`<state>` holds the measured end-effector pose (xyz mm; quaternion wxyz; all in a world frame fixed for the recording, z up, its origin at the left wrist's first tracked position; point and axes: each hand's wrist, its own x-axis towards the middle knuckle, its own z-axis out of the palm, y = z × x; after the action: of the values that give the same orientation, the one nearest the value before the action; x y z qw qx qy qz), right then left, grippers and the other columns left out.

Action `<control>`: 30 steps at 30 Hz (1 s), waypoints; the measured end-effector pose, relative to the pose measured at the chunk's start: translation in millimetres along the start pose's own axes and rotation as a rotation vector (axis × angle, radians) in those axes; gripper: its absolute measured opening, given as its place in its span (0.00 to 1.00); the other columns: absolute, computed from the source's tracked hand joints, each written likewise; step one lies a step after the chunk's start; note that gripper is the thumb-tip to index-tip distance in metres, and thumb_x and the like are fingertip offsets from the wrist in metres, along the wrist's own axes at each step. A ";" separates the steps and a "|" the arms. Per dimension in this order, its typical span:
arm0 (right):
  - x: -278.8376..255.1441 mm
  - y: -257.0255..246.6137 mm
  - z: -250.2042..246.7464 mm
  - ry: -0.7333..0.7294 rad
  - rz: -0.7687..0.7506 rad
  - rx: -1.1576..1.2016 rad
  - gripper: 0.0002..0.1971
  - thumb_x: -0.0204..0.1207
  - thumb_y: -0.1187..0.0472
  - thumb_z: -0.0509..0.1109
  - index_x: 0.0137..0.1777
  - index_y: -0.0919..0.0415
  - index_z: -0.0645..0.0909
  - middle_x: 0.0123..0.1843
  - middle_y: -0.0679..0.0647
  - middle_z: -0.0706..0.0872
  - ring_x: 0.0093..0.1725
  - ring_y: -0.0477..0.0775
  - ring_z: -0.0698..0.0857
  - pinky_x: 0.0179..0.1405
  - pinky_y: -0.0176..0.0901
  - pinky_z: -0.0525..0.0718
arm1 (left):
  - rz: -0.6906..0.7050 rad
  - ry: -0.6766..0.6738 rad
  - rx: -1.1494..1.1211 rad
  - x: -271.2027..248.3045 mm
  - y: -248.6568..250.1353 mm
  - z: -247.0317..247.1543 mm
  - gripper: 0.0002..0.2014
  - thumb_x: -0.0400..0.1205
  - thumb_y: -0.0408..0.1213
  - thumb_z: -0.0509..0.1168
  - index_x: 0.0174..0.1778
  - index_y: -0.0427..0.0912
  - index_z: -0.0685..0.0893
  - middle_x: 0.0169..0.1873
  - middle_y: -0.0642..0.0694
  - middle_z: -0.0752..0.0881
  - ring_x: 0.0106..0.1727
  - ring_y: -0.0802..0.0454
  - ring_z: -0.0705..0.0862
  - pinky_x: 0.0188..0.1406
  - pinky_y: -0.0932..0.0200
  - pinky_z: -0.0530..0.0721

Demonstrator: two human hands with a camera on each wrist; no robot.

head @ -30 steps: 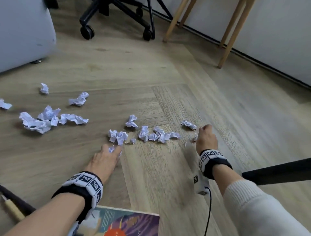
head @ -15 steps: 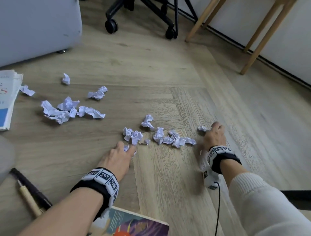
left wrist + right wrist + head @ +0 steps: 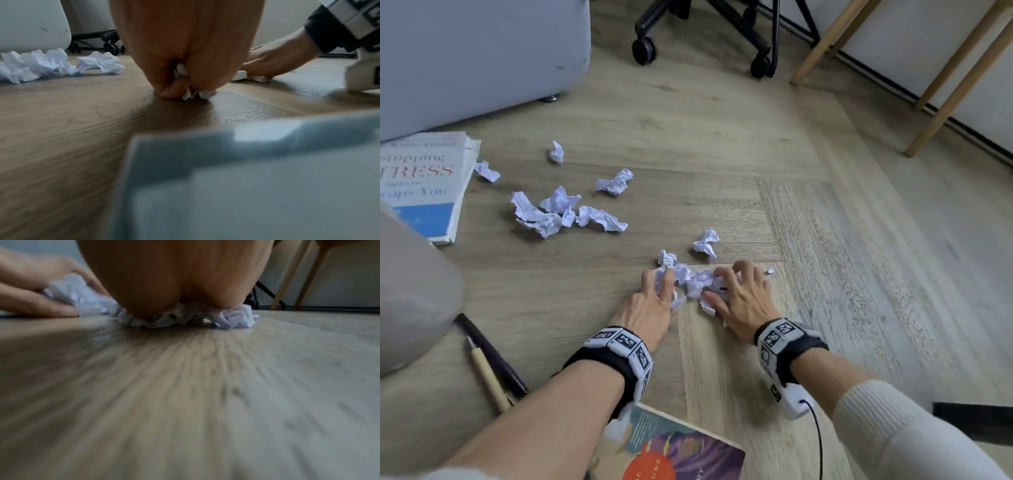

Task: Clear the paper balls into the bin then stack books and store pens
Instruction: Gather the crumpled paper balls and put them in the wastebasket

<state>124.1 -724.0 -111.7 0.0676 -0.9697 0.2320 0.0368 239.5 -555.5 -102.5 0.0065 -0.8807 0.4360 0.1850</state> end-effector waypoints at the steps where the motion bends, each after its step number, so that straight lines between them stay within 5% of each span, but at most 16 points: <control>1: -1.8 -4.1 1.0 0.029 -0.084 -0.026 0.24 0.78 0.34 0.49 0.61 0.47 0.73 0.58 0.53 0.73 0.52 0.56 0.73 0.49 0.51 0.78 | -0.010 0.021 -0.004 1.1 -0.4 1.8 0.35 0.89 0.46 0.52 0.84 0.44 0.37 0.65 0.36 0.63 0.41 0.40 0.86 0.34 0.50 0.72; 4: -10.8 -17.8 -1.0 0.065 -0.213 -0.062 0.18 0.82 0.46 0.51 0.52 0.58 0.75 0.48 0.58 0.75 0.34 0.55 0.74 0.29 0.46 0.74 | -0.013 0.075 -0.032 3.7 -1.4 2.3 0.41 0.88 0.48 0.56 0.80 0.53 0.27 0.62 0.37 0.64 0.37 0.40 0.84 0.35 0.49 0.76; 6: -19.3 -29.6 -3.3 -0.024 -0.207 -0.084 0.16 0.84 0.50 0.53 0.58 0.61 0.73 0.50 0.59 0.75 0.29 0.55 0.73 0.24 0.45 0.70 | 0.036 0.038 -0.040 2.8 -1.2 -5.3 0.36 0.87 0.46 0.57 0.83 0.62 0.39 0.60 0.37 0.65 0.39 0.39 0.84 0.41 0.48 0.81; 9: -36.9 -47.6 -3.7 -0.108 -0.153 -0.143 0.15 0.81 0.59 0.63 0.66 0.62 0.72 0.53 0.61 0.79 0.31 0.62 0.83 0.18 0.44 0.61 | 0.071 -0.019 -0.066 -5.1 1.8 -15.6 0.28 0.85 0.32 0.55 0.80 0.57 0.57 0.60 0.36 0.66 0.48 0.33 0.85 0.46 0.44 0.81; 11: -44.3 -59.8 -6.5 -0.159 -0.105 -0.149 0.16 0.81 0.63 0.62 0.68 0.62 0.68 0.56 0.61 0.77 0.40 0.63 0.85 0.24 0.45 0.67 | 0.082 -0.049 -0.062 -12.3 4.3 -15.9 0.29 0.83 0.27 0.53 0.79 0.53 0.59 0.59 0.36 0.67 0.50 0.32 0.84 0.45 0.44 0.79; 14: -48.3 -71.7 -16.6 -0.267 0.008 -0.049 0.13 0.82 0.63 0.61 0.64 0.62 0.69 0.55 0.64 0.80 0.51 0.66 0.85 0.37 0.49 0.70 | 0.051 -0.137 -0.044 -24.1 7.3 -18.8 0.24 0.86 0.32 0.49 0.80 0.47 0.61 0.64 0.34 0.71 0.61 0.31 0.81 0.57 0.43 0.78; 16: -49.9 -73.8 -30.0 -0.308 0.071 0.054 0.06 0.83 0.59 0.59 0.57 0.58 0.70 0.48 0.62 0.78 0.49 0.63 0.82 0.42 0.49 0.74 | 0.012 -0.177 -0.059 -34.5 3.4 -26.8 0.19 0.89 0.38 0.45 0.76 0.39 0.66 0.68 0.31 0.74 0.67 0.32 0.77 0.63 0.45 0.74; 19: -54.2 -70.1 -57.1 -0.247 0.158 0.153 0.09 0.84 0.58 0.56 0.57 0.61 0.73 0.45 0.57 0.77 0.43 0.56 0.75 0.46 0.46 0.76 | -0.042 -0.124 -0.113 -58.9 -9.1 -46.5 0.17 0.90 0.38 0.45 0.68 0.35 0.71 0.67 0.32 0.78 0.67 0.35 0.79 0.60 0.48 0.75; 24: -43.0 -92.9 -117.5 -0.044 0.118 0.514 0.07 0.76 0.59 0.59 0.37 0.57 0.68 0.35 0.60 0.82 0.31 0.61 0.78 0.29 0.43 0.75 | -0.106 0.125 -0.273 -107.1 -41.9 -106.4 0.13 0.87 0.34 0.47 0.62 0.36 0.73 0.60 0.33 0.82 0.59 0.34 0.82 0.56 0.46 0.78; 27: -21.9 -144.1 -170.0 0.085 0.008 0.677 0.13 0.79 0.63 0.58 0.32 0.53 0.66 0.26 0.50 0.76 0.19 0.45 0.73 0.19 0.35 0.72 | -0.087 0.469 -0.373 -142.9 -66.2 -156.9 0.07 0.88 0.36 0.50 0.56 0.39 0.72 0.54 0.39 0.82 0.53 0.40 0.81 0.51 0.51 0.77; 30: -0.7 -211.3 -219.4 0.168 -0.141 0.896 0.10 0.74 0.56 0.58 0.31 0.48 0.68 0.27 0.52 0.77 0.19 0.52 0.74 0.24 0.43 0.74 | -0.059 0.894 -0.407 -187.3 -89.5 -203.5 0.07 0.88 0.39 0.53 0.53 0.39 0.73 0.47 0.43 0.78 0.43 0.47 0.77 0.40 0.62 0.67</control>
<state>228.4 -569.6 129.3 0.4633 -0.8579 0.1633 -0.1505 270.4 -391.8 135.8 -0.3483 -0.8693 0.3259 -0.1297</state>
